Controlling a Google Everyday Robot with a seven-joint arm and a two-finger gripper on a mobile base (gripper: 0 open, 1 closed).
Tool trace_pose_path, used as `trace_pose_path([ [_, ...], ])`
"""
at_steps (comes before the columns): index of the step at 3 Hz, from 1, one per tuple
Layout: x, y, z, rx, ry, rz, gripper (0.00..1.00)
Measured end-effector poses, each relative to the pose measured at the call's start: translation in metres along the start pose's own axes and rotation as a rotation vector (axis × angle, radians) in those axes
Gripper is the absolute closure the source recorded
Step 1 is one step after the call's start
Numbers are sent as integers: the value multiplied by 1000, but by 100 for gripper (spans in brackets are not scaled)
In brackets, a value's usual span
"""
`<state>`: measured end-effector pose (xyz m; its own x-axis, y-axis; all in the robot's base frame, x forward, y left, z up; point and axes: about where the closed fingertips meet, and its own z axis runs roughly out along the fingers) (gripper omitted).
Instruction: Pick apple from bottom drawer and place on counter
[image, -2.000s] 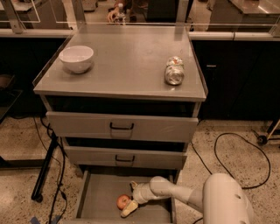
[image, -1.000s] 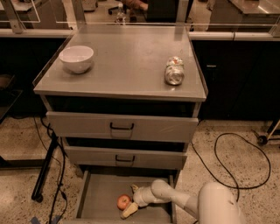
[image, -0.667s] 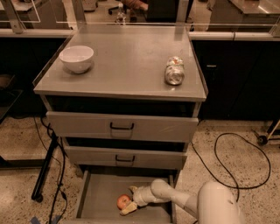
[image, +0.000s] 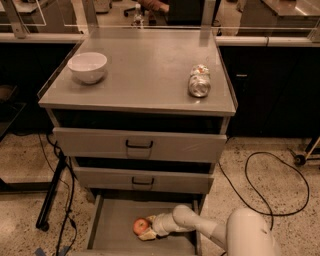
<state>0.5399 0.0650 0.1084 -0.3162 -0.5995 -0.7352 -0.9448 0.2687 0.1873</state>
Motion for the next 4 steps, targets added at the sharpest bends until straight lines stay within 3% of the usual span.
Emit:
trace_pose_path([
  [1, 0, 0, 0, 0, 0, 0, 97],
  [3, -6, 6, -7, 6, -9, -7, 100],
  [4, -28, 4, -57, 99, -24, -22, 100],
])
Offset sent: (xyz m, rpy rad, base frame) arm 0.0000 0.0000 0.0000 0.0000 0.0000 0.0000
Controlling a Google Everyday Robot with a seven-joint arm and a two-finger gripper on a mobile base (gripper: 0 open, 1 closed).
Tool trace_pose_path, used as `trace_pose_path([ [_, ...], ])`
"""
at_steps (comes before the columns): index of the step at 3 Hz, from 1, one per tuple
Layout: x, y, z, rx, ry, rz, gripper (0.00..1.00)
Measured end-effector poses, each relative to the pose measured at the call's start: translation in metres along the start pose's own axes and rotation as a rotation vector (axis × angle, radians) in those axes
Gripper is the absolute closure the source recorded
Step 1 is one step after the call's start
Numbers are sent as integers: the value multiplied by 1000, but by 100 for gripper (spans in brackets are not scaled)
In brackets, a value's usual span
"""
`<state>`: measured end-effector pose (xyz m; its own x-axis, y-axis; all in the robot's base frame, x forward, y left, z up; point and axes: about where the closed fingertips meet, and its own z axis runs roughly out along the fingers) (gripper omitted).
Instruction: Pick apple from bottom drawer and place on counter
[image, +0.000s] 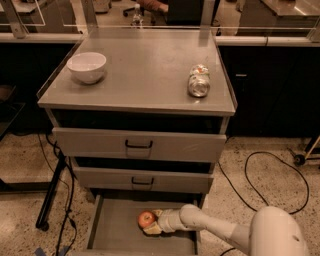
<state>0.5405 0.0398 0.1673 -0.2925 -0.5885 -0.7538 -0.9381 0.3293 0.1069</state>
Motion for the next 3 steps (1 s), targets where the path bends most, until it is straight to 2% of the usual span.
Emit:
trace_pose_path([
  [1, -45, 25, -50, 59, 13, -9, 100],
  [2, -44, 27, -49, 54, 14, -9, 100],
  [3, -54, 34, -63, 55, 14, -3, 100],
])
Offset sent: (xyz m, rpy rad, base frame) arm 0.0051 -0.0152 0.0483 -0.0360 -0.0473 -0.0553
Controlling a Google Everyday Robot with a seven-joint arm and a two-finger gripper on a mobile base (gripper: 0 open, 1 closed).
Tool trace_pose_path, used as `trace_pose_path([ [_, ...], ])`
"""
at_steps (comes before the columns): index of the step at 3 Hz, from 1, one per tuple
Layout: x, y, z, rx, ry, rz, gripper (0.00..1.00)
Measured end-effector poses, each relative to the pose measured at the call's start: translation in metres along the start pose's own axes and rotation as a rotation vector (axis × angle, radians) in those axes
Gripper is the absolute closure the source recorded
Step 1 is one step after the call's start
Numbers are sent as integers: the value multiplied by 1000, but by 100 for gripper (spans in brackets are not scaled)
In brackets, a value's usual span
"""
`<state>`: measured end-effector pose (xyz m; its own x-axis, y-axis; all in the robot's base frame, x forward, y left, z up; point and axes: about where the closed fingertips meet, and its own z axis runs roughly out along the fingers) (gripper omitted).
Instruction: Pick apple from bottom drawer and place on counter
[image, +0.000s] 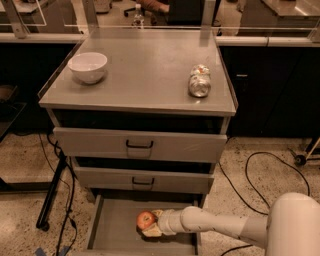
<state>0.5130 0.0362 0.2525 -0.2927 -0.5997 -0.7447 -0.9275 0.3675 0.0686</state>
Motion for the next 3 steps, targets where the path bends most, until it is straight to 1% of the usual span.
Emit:
trace_pose_path([
  [1, -20, 16, -36, 11, -1, 12, 100],
  [2, -20, 16, -36, 11, -1, 12, 100],
  [3, -28, 21, -41, -10, 1, 28, 100],
])
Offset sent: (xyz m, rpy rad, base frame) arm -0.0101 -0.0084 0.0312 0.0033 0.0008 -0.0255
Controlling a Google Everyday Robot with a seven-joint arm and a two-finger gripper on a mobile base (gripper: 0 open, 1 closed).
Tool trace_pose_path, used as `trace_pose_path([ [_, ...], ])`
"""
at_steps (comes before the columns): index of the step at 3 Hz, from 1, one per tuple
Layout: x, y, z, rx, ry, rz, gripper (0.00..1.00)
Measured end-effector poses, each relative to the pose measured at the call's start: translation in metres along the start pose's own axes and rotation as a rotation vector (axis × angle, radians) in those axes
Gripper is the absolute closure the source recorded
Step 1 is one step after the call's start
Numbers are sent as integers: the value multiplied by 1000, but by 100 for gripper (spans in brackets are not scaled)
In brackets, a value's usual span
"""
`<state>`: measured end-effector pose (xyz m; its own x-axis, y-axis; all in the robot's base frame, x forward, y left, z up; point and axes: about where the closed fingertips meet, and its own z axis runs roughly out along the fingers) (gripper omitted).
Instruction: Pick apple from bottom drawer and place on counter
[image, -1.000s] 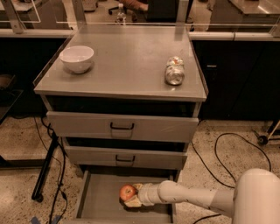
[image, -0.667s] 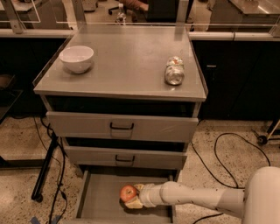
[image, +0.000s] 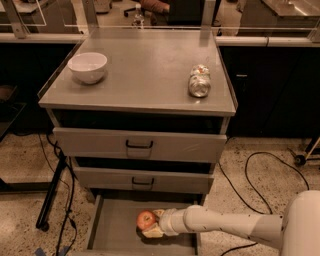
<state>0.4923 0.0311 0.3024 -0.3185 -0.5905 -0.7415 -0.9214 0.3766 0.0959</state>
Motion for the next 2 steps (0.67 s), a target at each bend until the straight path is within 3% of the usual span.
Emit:
trace_pose_path([
  [2, -48, 24, -55, 3, -16, -26, 100],
])
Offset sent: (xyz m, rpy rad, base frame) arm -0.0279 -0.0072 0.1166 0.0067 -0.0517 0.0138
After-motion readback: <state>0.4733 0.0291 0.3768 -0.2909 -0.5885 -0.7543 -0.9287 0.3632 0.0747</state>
